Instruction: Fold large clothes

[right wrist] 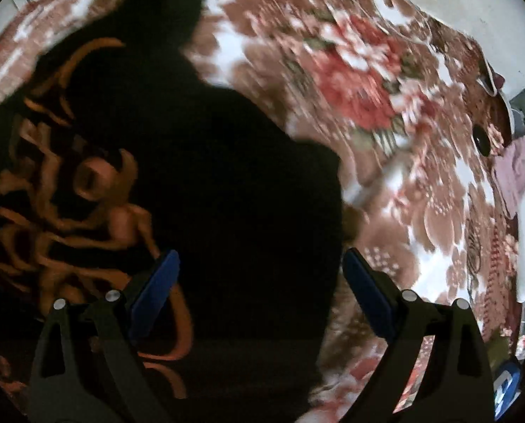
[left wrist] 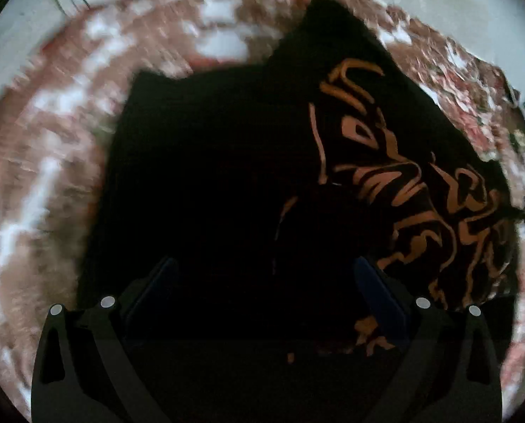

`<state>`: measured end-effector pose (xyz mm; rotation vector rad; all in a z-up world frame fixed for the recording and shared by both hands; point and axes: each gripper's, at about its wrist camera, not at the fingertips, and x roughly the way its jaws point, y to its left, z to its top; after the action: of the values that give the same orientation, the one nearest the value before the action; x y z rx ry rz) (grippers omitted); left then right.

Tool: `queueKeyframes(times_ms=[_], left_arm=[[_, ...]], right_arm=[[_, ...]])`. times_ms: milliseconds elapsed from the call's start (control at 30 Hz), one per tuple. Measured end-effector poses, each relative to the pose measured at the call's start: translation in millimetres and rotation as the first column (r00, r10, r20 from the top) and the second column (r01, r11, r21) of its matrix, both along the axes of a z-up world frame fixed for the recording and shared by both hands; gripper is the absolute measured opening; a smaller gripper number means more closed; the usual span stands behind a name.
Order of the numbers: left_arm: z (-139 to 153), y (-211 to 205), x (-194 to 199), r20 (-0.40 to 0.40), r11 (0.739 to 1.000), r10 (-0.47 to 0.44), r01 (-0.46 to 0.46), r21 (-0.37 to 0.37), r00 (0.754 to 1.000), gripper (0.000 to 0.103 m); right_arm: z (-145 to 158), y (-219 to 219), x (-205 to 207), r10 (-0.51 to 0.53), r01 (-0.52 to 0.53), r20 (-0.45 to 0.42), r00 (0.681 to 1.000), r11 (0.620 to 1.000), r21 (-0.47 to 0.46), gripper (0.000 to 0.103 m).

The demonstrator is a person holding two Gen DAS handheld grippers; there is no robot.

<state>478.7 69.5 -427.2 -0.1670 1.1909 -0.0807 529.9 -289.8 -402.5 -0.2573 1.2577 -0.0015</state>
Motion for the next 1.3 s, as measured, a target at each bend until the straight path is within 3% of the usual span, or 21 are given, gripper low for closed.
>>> queueKeyframes(times_ms=[33,100,167,300,400,467,600,633,667,767,833,967,1033,1167,1300], left_arm=[[-6,-1,5,-0.03,0.999,-0.026,0.025,-0.033,0.999,0.091],[-14,-7,13,-0.059,0.991,-0.09,0.083,-0.105,0.994,0.065],[-19,-12,17,-0.097,0.986,-0.118,0.104,-0.132,0.988,0.021],[-15,-8,17,-0.122,0.991,-0.096,0.084,-0.102,0.988,0.006],[8,9,16,-0.086,0.997,-0.054,0.048,-0.065,0.995,0.006],[19,22,16,-0.056,0.999,-0.035,0.035,0.004,0.998,0.006],[5,37,27,-0.078,1.0,-0.024,0.024,-0.002,0.997,0.011],[-1,33,29,-0.084,1.0,-0.022,0.023,0.017,0.996,0.02],[-7,30,30,-0.083,0.998,-0.016,0.02,0.055,0.996,0.04],[-1,30,23,-0.046,0.994,0.025,-0.02,0.105,0.999,0.073],[18,29,13,0.004,0.993,0.025,-0.026,0.117,1.0,0.081],[60,1,-9,0.097,0.989,-0.046,0.031,0.147,0.994,0.092],[66,-18,-11,0.109,0.988,-0.085,0.069,0.14,0.99,0.094],[45,-59,-16,0.104,0.978,-0.156,0.138,0.158,0.982,0.094],[1,-77,-10,0.064,0.953,-0.217,0.197,0.231,0.974,0.094]], right_arm=[[-5,-7,-1,-0.001,0.001,0.008,1.0,1.0,0.002,0.099],[-12,-14,-1,0.013,-0.013,0.021,1.0,1.0,0.008,0.098],[-14,-9,-4,0.033,-0.033,0.023,0.999,0.999,0.002,0.098],[-13,-8,-2,0.028,-0.028,0.016,0.999,0.999,0.028,0.098],[-8,-4,-3,0.041,-0.041,0.0,0.999,0.996,0.073,0.098],[-5,3,-4,0.071,-0.07,-0.006,0.997,0.991,0.111,0.098],[-21,17,-4,0.122,-0.121,-0.004,0.993,0.99,0.073,0.098],[-26,15,-3,0.113,-0.112,-0.005,0.994,0.99,0.08,0.098],[-29,12,-3,0.103,-0.102,-0.005,0.995,0.99,0.094,0.098],[-25,5,-7,0.07,-0.071,0.011,0.997,0.987,0.144,0.098],[-10,5,-13,0.067,-0.073,0.049,0.997,0.986,0.146,0.098],[17,18,-25,0.081,-0.099,0.099,0.992,0.978,0.186,0.098],[23,30,-30,0.086,-0.102,0.088,0.992,0.974,0.203,0.098],[29,61,-43,0.143,-0.163,0.102,0.984,0.96,0.23,0.098],[3,83,-47,0.191,-0.204,0.091,0.977,0.964,0.168,0.098]])
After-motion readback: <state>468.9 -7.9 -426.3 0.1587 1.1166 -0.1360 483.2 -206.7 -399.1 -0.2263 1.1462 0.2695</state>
